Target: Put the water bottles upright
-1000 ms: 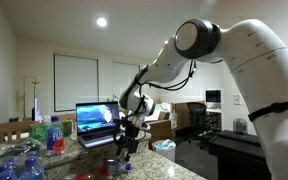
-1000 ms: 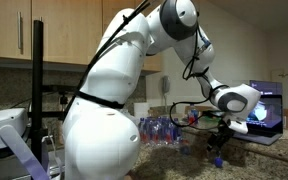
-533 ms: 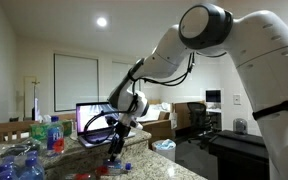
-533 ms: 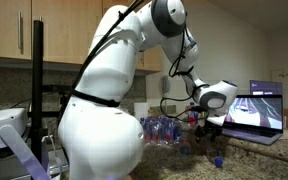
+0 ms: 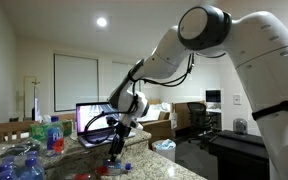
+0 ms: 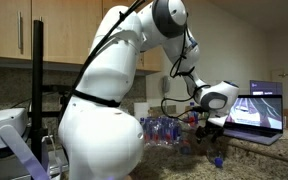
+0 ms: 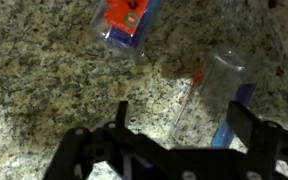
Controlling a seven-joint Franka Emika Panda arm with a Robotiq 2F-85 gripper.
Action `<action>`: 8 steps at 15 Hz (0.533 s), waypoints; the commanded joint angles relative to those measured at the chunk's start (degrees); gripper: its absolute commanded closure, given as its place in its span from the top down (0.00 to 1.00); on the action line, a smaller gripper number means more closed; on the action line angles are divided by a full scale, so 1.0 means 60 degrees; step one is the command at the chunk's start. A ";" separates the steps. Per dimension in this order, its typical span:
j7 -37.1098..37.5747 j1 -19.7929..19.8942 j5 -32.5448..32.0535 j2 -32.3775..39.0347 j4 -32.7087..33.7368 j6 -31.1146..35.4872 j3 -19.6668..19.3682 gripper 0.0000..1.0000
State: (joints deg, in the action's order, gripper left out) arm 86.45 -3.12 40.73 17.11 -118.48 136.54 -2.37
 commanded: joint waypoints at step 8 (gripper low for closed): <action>0.5644 -0.0262 -0.0961 -0.0696 -0.1036 0.1134 -0.0397 1.00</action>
State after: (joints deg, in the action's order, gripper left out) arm 110.42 -3.50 37.99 16.31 -120.26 139.95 -4.17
